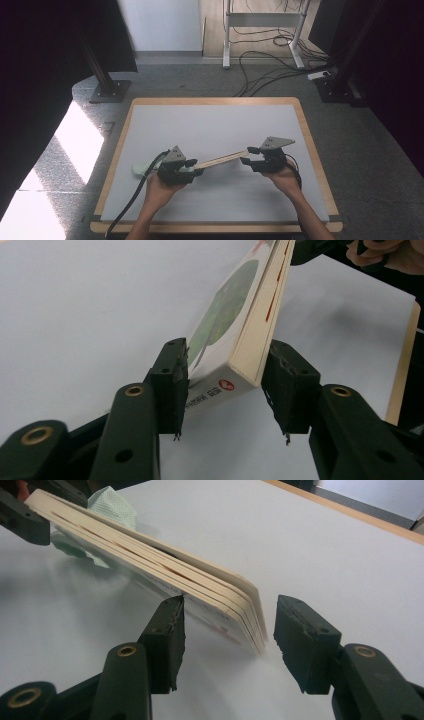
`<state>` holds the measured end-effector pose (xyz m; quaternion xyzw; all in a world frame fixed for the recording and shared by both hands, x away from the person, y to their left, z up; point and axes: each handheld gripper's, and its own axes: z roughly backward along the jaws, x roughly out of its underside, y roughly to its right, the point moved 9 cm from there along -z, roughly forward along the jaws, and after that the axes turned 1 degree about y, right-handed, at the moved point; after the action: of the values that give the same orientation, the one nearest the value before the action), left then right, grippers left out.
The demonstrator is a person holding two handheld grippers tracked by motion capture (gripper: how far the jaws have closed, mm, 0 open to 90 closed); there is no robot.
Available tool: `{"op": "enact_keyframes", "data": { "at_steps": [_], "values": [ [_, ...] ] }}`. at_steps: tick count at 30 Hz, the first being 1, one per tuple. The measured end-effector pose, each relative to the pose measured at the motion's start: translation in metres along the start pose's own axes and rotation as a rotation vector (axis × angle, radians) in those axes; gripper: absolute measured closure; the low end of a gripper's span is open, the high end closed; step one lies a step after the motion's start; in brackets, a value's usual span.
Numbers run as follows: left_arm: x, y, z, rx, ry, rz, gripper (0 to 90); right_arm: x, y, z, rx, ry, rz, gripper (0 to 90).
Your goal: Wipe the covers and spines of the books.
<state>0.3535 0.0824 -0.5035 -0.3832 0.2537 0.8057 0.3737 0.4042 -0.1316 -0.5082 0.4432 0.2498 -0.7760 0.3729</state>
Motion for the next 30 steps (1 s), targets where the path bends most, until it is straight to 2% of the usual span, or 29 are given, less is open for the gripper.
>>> {"op": "enact_keyframes", "data": {
  "at_steps": [6, 15, 17, 18, 20, 21, 23, 26, 30],
  "values": [
    [0.008, 0.012, -0.002, -0.027, -0.011, -0.028, 50.4, 0.009, -0.006, 0.006, -0.003, -0.012, -0.017, 45.2],
    [0.021, 0.026, -0.005, -0.056, -0.025, -0.044, 44.0, 0.023, -0.021, 0.013, -0.022, -0.007, -0.027, 45.0],
    [0.023, 0.029, -0.006, -0.060, -0.027, -0.049, 42.6, 0.025, -0.022, 0.014, -0.012, -0.014, -0.025, 45.0],
    [0.025, 0.033, -0.007, -0.044, -0.027, -0.038, 42.0, 0.026, -0.022, 0.015, -0.006, -0.017, -0.025, 44.7],
    [0.029, 0.039, -0.009, 0.026, -0.027, 0.013, 44.7, 0.028, -0.022, 0.017, -0.001, -0.005, -0.038, 46.4],
    [0.032, 0.039, -0.010, 0.017, -0.024, 0.028, 46.5, 0.028, -0.023, 0.019, -0.018, 0.007, -0.056, 46.4],
    [0.041, 0.036, -0.013, -0.029, -0.044, 0.012, 47.3, 0.028, -0.024, 0.023, -0.022, 0.019, -0.060, 46.4],
    [0.049, 0.036, -0.016, -0.014, -0.053, 0.034, 47.3, 0.035, -0.024, 0.021, -0.009, -0.004, -0.044, 46.4],
    [0.053, 0.035, -0.016, -0.017, -0.063, 0.037, 45.9, 0.042, -0.021, 0.017, -0.006, -0.015, -0.060, 46.4]
  ]
}}
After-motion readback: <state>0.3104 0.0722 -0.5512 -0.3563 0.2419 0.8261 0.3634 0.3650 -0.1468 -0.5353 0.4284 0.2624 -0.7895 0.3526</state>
